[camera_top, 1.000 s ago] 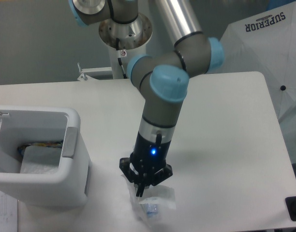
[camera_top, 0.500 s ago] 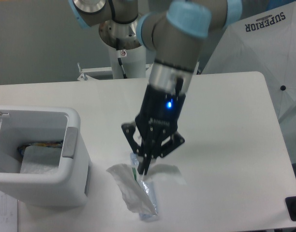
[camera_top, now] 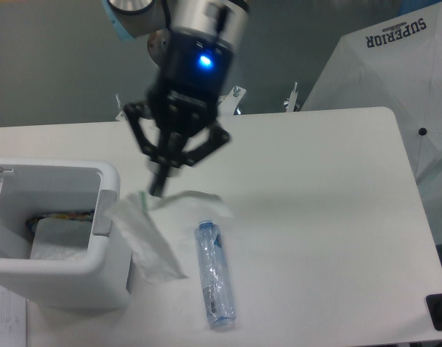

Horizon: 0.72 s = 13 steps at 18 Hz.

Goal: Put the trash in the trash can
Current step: 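Lift the bag and carry it over the white trash bin, then open the gripper to drop the bag into the bin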

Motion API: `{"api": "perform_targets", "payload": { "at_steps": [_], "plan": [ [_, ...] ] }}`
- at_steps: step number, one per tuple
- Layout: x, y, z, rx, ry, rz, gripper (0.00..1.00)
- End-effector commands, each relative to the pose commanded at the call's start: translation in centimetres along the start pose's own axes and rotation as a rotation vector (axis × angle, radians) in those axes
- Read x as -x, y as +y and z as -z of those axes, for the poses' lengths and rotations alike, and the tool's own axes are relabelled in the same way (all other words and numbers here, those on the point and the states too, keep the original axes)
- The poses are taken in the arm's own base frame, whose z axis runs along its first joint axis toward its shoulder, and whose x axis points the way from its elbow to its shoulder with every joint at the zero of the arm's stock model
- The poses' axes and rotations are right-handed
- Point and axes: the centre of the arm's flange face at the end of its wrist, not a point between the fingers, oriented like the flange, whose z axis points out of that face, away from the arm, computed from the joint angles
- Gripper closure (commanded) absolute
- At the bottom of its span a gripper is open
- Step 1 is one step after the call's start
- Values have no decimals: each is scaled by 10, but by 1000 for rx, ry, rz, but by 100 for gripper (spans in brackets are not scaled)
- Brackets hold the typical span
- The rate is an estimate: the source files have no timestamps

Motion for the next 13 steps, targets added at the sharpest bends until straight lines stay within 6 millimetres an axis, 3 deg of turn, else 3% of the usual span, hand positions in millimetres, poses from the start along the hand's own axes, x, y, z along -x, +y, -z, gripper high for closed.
{"api": "perform_targets", "payload": {
  "at_steps": [4,8,13],
  "plan": [
    [-27,3,14,-14,25,-31,100],
    [-48,18,7,13,62,-47,100],
    [-42,47,-10,68,71,-77,100]
  ]
}}
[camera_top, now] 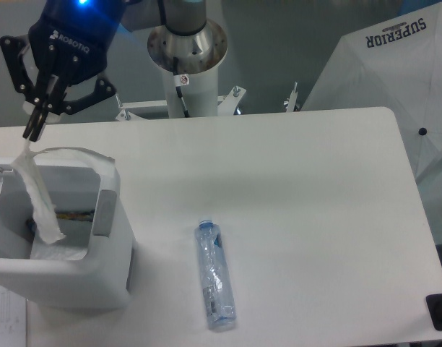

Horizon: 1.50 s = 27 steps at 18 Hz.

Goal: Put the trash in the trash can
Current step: 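Open the gripper to drop the bag into the bin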

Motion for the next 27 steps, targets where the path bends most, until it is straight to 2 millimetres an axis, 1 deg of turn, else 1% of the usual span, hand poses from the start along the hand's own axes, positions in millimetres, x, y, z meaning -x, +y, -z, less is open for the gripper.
{"api": "perform_targets", "payload": {
  "at_steps": [4,6,8,10,11,13,14,15,17,19,24,26,27],
  "plan": [
    [8,21,-19,46,10,-26,100],
    [10,37,-30,79,16,-46,100],
    [12,40,-34,89,16,-48,99],
    [20,43,-43,103,10,-40,99],
    [23,45,-49,112,12,-33,95],
    [26,46,-54,118,15,-45,82],
    [27,45,-55,118,15,-56,69],
    [26,46,-55,121,18,-71,47],
    [26,47,-56,123,19,-80,42],
    [26,47,-56,123,19,-82,30],
    [23,44,-51,114,18,-89,27],
    [21,39,-45,100,14,-95,23],
    [28,36,-43,96,4,-87,22]
  ]
}}
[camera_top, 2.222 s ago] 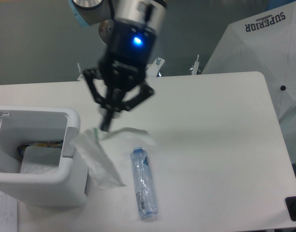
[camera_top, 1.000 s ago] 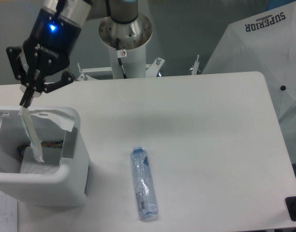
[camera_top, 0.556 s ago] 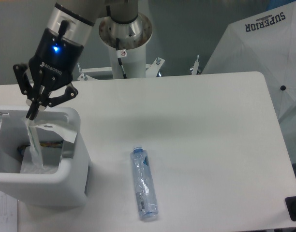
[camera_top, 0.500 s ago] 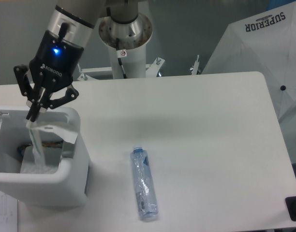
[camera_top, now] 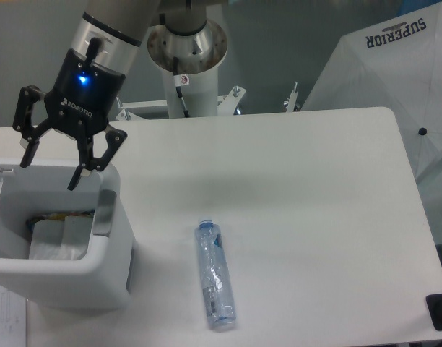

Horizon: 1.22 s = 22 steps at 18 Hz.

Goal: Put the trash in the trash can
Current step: 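Open the gripper to drop the bag into the bin, then move the gripper back and lower it over the clear water bottle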

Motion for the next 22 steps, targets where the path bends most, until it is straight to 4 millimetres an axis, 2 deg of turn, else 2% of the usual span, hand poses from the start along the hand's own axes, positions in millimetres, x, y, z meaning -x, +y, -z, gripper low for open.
{"api": "perform_targets", "payload": {
  "at_steps": [1,2,4,5,8,10,15,19,22],
  "plan": [
    [13,0,4,-5,-16,21,19],
    [34,-1,15,-19,-46,47,16],
    [78,3,23,-24,-91,98,9],
    [121,10,21,-17,-123,157,8],
    [182,16,16,-8,-157,218,4],
    [220,19,0,10,-164,253,1],
    [283,26,-31,70,-245,308,1],
    [322,54,-70,165,-315,343,0],
    [336,82,-106,265,-346,364,1]
  ]
}}
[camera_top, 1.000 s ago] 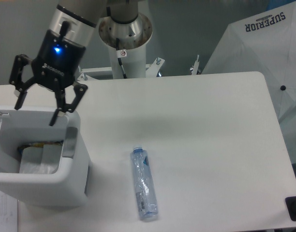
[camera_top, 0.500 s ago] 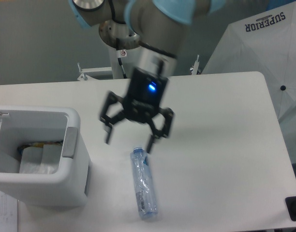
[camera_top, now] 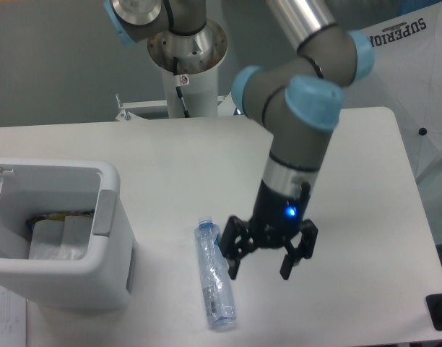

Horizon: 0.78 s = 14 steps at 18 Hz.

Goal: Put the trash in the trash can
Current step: 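Move the gripper back and lower it over the clear water bottle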

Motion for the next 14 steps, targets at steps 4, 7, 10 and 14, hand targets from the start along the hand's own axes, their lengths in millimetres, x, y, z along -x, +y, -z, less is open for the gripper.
{"api": "perform_targets", "payload": {
  "at_steps": [4,7,10,14],
  "plan": [
    [-22,10,-38,77,-55,-38,1],
    [-34,14,-68,108,-40,-46,0],
    [-33,18,-79,125,-55,-55,0],
    [-40,21,-93,123,-63,-75,0]
  ]
}}
